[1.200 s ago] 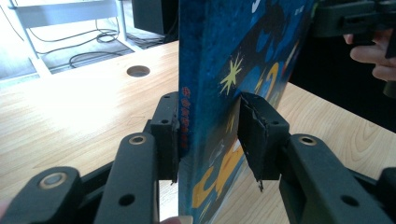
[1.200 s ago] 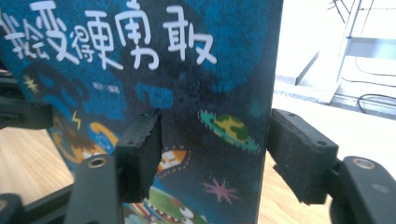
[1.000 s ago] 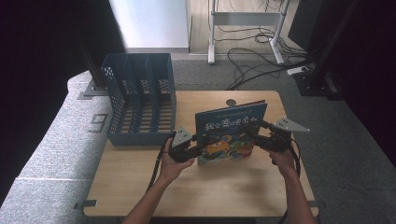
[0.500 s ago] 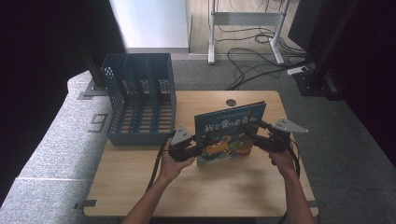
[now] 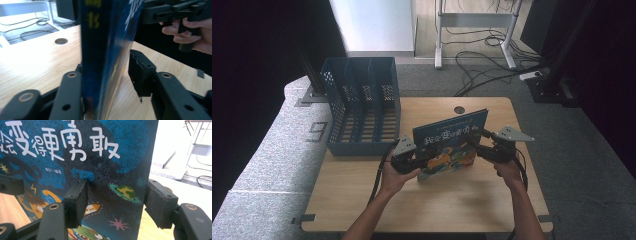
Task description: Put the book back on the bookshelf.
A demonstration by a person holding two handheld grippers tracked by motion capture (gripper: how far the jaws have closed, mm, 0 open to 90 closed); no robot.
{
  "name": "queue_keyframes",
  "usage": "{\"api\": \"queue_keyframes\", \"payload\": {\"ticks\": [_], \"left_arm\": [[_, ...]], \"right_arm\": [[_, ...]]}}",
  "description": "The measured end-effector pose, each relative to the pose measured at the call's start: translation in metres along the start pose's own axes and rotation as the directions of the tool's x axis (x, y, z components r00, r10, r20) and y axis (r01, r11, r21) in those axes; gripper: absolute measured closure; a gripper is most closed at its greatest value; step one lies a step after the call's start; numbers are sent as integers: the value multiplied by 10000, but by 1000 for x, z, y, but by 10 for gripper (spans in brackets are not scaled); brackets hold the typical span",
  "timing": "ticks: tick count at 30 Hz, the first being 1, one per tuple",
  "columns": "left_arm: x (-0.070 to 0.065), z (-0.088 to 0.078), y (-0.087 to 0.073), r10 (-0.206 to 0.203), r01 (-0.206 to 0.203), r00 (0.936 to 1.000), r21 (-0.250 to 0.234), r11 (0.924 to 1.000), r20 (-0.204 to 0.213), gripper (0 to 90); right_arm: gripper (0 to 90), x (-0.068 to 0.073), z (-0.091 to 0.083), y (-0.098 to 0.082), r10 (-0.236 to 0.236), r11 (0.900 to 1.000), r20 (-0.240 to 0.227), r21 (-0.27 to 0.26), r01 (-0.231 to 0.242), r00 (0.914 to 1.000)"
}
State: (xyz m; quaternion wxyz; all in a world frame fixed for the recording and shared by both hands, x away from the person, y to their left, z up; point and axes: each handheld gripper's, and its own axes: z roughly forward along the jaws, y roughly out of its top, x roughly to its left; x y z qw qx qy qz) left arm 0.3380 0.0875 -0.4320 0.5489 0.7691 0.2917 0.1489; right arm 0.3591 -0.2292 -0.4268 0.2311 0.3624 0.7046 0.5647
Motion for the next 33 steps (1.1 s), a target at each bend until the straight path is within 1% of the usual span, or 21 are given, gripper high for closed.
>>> {"api": "queue_keyframes", "payload": {"ticks": [3, 4, 5, 7, 11, 14, 17, 19, 21, 22, 24, 28, 30, 31, 32, 33], "left_arm": [[1, -2, 0, 30, -32, 9999, -209, 9998, -107, 549], [1, -3, 0, 34, -40, 9998, -315, 9995, -181, 579], [2, -4, 0, 8, -14, 9999, -394, 9992, -167, 608], [3, -7, 0, 51, -58, 9999, -464, 9989, -144, 624], [4, -10, 0, 107, -110, 9999, -369, 9993, -81, 646], [5, -11, 1, 52, -55, 10000, -320, 9995, -82, 644], [7, -11, 1, -20, 21, 10000, -279, 9996, 37, 636], [8, -11, 0, -119, 126, 9997, -296, 9995, 214, 637], [7, -10, 0, -50, 58, 9998, -384, 9992, 205, 633], [6, -11, 0, -48, 61, 9995, -402, 9992, 311, 643], [6, -11, -1, -46, 64, 9991, -444, 9990, 417, 670], [6, -12, -2, 13, 27, 9971, -534, 9986, 755, 740], [6, -12, -3, 146, -101, 9968, -579, 9983, 780, 753], [6, -12, -3, 223, -173, 9961, -592, 9981, 856, 762], [6, -13, -4, 242, -181, 9943, -591, 9981, 1041, 777], [5, -13, -4, 279, -211, 9935, -619, 9979, 1107, 801]], "right_arm": [[377, 1, 2, 1, -13, 10000, 0, 33, 13, 10000], [379, 1, 2, 1, 13, 10000, -25, 17, -13, 10000], [382, 1, 3, 1, 36, 10000, -74, 4, -36, 10000], [384, 1, 4, 1, 38, 10000, -116, -11, -38, 9999], [384, 2, 7, 1, 43, 10000, -176, -36, -44, 9998], [386, 4, 9, 1, 20, 10000, -200, -47, -21, 9998], [387, 5, 11, 2, -6, 10000, -238, -9, 6, 9997], [390, 6, 11, 2, -48, 10000, -338, 9, 48, 9994], [390, 8, 13, 3, -113, 9999, -458, 13, 114, 9989], [389, 9, 13, 3, -184, 9998, -464, 1, 184, 9988], [388, 10, 14, 3, -162, 9999, -488, 11, 162, 9987], [387, 10, 15, 2, -145, 9999, -503, -39, 143, 9986], [385, 10, 16, 2, -149, 9999, -527, -41, 147, 9985], [382, 10, 16, 2, -141, 9999, -541, -58, 139, 9984], [381, 10, 17, 2, -141, 9999, -541, -50, 138, 9984], [387, 10, 17, 2, -164, 9999, -487, -43, 162, 9987]]}}
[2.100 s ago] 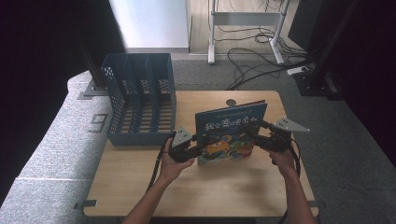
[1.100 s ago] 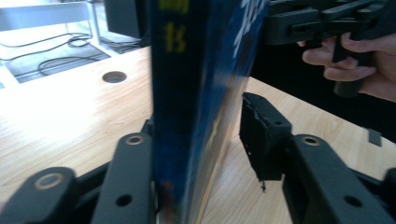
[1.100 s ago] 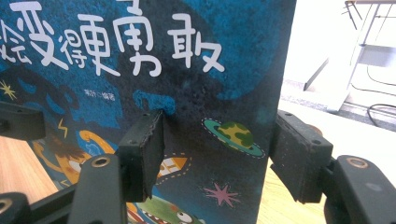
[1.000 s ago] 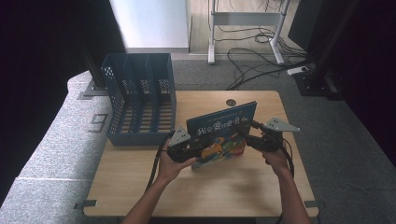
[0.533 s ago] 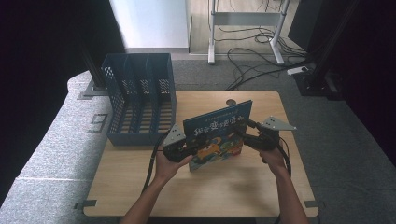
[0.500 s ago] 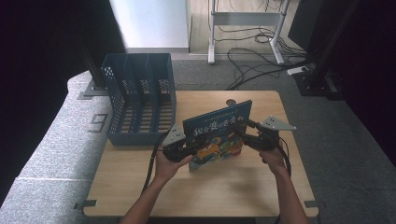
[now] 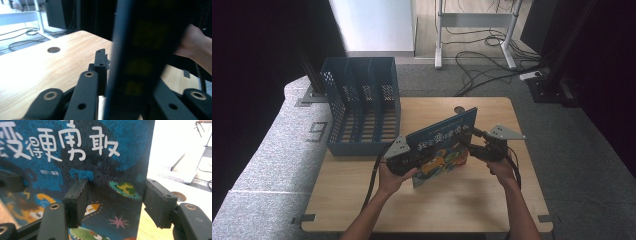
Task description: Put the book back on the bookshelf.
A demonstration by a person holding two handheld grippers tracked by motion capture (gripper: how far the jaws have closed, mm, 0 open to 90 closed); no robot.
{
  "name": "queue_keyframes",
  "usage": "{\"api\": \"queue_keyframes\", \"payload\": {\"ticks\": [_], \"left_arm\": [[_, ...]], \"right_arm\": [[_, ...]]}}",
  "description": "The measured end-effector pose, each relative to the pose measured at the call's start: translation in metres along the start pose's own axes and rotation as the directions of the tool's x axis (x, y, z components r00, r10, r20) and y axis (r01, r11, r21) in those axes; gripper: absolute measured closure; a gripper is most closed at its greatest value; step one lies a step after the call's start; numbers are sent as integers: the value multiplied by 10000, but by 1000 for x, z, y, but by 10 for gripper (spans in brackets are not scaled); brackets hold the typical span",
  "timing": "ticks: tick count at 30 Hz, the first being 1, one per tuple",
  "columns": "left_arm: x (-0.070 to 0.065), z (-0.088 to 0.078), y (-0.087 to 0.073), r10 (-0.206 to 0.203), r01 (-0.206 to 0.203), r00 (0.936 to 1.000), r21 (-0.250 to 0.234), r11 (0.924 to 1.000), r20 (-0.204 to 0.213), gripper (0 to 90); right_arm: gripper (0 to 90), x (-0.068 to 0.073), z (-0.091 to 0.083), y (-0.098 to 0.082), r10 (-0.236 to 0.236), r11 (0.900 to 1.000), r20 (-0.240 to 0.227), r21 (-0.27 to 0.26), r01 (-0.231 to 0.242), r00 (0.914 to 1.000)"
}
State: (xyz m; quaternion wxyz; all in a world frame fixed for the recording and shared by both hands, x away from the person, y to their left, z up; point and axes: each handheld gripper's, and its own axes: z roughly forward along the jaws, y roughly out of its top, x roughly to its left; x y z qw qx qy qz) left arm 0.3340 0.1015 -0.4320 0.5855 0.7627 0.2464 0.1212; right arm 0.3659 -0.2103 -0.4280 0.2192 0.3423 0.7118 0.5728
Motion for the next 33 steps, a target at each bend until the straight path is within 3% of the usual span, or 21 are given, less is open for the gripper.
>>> {"api": "queue_keyframes", "payload": {"ticks": [4, 14, 24, 33], "left_arm": [[-4, 0, -1, 412, -412, 9990, -20, 9991, -183, 822], [-7, -2, -2, 364, -369, 9990, -169, 9992, -272, 828], [5, -12, 3, -789, 784, 9969, -779, 9939, -28, 829], [10, -25, 13, -1132, 1122, 9936, -929, 9893, -55, 829]], "right_arm": [[357, 3, 4, 1, -93, 10000, 129, 38, 92, 9999], [359, 3, 5, 2, -51, 10000, 58, 65, 51, 10000], [358, 5, -20, 3, 125, 9981, 88, -610, -120, 9999], [358, 4, -30, -26, 431, 9989, 411, -194, -423, 9982]]}}
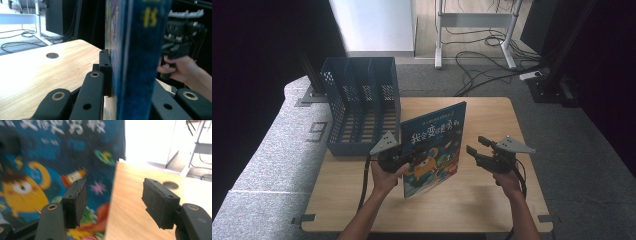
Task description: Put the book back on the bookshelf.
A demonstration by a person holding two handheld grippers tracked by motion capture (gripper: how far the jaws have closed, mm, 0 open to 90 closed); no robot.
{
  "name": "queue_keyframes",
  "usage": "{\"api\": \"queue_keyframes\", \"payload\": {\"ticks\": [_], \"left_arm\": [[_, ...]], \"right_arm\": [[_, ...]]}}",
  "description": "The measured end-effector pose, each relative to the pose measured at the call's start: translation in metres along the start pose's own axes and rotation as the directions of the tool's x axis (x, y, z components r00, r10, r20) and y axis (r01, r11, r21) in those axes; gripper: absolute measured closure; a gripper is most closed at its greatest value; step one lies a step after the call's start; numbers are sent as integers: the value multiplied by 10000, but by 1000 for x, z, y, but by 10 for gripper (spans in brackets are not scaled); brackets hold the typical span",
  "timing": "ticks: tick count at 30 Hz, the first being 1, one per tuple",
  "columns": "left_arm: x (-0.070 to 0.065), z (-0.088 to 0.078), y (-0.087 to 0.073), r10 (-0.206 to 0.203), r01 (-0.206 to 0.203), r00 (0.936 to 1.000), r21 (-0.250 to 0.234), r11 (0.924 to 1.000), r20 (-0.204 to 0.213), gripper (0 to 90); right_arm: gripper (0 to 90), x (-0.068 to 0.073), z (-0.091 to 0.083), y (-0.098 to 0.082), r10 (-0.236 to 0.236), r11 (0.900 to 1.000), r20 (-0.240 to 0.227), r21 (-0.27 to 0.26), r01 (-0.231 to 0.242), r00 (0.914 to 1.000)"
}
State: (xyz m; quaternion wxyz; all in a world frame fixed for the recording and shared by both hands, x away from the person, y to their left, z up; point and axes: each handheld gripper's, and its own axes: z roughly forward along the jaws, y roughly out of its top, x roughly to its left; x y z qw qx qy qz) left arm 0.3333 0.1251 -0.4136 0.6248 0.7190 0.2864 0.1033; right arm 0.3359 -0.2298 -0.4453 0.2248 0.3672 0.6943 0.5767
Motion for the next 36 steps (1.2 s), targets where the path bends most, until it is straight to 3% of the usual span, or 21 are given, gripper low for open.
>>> {"api": "queue_keyframes", "payload": {"ticks": [9, 17, 36], "left_arm": [[1, -11, 7, 40, -42, 9999, -204, 9998, -94, 829], [3, -22, 13, -104, 92, 9996, -464, 9989, -262, 829], [18, -86, 36, -551, 355, 9927, -1776, 9835, -1071, 829]], "right_arm": [[357, -7, -2, -30, 409, 9974, 262, 586, -424, 9988], [356, -9, -4, -44, 521, 9939, 416, 948, -558, 9978], [359, -15, -3, -57, 592, 9895, 710, 1276, -679, 9957]]}}
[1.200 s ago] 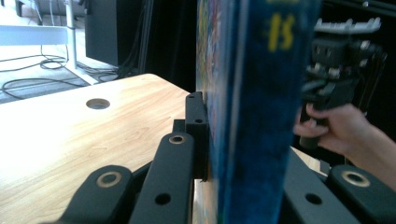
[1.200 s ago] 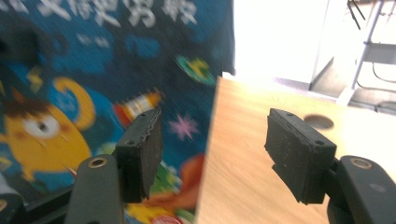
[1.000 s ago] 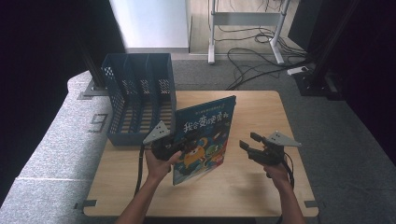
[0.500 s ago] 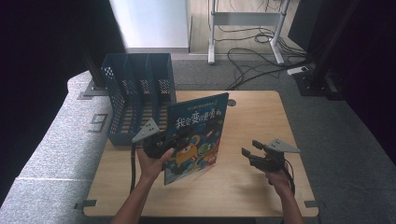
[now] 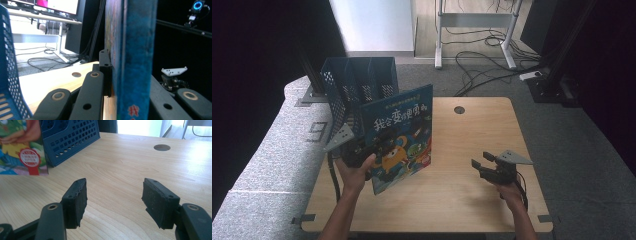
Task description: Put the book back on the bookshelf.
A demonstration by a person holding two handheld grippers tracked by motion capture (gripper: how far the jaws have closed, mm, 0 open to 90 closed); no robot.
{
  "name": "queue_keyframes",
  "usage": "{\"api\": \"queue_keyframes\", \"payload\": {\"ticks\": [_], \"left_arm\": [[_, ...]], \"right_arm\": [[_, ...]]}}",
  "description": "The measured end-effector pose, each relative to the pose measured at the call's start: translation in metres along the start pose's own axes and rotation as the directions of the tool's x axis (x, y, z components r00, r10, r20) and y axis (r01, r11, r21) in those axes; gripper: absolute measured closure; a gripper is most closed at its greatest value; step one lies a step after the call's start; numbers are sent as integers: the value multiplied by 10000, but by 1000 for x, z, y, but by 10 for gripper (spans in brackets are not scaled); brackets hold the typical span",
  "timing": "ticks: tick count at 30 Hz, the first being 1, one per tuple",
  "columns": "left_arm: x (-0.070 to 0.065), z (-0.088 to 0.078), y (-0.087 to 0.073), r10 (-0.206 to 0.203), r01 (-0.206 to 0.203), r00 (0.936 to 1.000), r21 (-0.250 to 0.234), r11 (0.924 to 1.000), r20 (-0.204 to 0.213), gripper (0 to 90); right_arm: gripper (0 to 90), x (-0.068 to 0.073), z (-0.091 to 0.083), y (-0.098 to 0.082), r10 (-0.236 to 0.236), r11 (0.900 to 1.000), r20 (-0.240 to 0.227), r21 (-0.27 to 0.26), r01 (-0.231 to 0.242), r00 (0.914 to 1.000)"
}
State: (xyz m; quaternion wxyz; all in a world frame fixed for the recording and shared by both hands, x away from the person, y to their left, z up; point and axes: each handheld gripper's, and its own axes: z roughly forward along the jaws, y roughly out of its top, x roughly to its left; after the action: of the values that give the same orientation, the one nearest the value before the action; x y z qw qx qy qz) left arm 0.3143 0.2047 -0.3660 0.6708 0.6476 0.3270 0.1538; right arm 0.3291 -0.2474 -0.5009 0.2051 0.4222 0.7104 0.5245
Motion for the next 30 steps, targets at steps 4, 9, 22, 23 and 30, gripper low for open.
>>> {"api": "queue_keyframes", "payload": {"ticks": [4, 9, 22, 23, 30], "left_arm": [[3, -6, 4, -46, 44, 9999, -159, 9999, -106, 829], [7, -11, 6, -79, 75, 9998, -200, 9998, -205, 829], [11, -19, 8, -76, 60, 9993, -404, 9992, -377, 829], [12, -21, 10, -71, 51, 9991, -478, 9988, -422, 829], [15, -38, 24, 102, -202, 9950, -1004, 9947, -992, 829]], "right_arm": [[360, -1, 0, -1, 30, 10000, 35, 27, -30, 10000], [361, -2, 2, -3, 56, 10000, 96, 81, -57, 9999], [361, -5, 1, -4, 152, 9999, 134, 64, -153, 9998], [361, -6, 1, -4, 165, 9998, 120, 110, -167, 9998], [362, -6, 0, -4, 181, 9998, 167, 82, -182, 9997]]}}
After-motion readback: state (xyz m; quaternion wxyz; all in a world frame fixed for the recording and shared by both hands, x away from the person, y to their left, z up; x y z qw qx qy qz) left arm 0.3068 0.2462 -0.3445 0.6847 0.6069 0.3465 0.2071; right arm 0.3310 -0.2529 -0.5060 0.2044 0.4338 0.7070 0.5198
